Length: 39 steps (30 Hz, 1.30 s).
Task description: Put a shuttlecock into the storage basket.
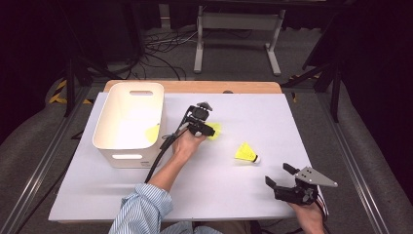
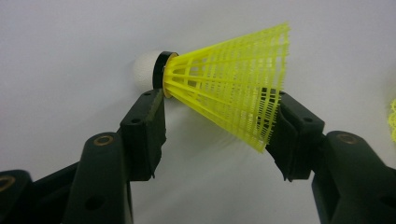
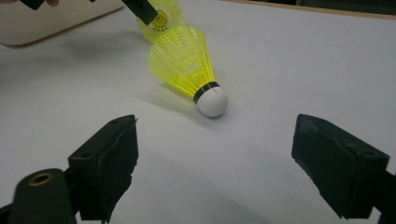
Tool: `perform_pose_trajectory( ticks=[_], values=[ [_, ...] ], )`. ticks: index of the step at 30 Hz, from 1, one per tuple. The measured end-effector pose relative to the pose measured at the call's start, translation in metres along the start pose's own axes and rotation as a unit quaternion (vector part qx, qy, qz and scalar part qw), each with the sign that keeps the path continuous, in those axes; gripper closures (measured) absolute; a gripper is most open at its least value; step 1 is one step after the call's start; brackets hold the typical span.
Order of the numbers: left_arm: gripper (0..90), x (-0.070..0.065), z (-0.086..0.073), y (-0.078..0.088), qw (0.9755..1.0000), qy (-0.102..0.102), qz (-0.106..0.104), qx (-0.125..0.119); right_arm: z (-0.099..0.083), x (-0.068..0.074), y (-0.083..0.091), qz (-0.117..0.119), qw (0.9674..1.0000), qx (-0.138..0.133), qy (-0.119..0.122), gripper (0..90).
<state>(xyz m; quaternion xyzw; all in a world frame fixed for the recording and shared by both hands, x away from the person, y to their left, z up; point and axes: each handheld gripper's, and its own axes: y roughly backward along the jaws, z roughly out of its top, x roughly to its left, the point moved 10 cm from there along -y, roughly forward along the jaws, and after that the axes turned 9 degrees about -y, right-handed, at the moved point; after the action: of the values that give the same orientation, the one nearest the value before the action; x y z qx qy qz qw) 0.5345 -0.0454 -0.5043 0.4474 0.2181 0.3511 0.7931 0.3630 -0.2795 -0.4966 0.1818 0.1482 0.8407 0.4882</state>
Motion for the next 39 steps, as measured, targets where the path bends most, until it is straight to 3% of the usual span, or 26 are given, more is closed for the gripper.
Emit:
perform_pose_trajectory(
  ticks=[13,20,31,39],
  values=[
    [61.2,0.003,-0.005,0.001,0.9999,0.004,0.001,0.014,0.000,0.000,0.000,0.000,1.0000,0.000,0.002,14.8],
    [69.6,0.007,-0.008,0.002,0.9995,-0.002,0.016,0.027,0.000,0.000,0.000,0.000,1.0000,0.001,0.003,14.9],
    [86.6,0.014,-0.016,-0.003,0.9984,0.025,0.026,0.043,0.000,0.001,0.000,0.001,1.0000,0.000,0.002,14.9],
    [89.5,0.015,-0.014,0.002,0.9986,0.030,0.017,0.039,0.000,0.001,0.000,0.001,1.0000,0.000,0.003,14.8]
  ],
)
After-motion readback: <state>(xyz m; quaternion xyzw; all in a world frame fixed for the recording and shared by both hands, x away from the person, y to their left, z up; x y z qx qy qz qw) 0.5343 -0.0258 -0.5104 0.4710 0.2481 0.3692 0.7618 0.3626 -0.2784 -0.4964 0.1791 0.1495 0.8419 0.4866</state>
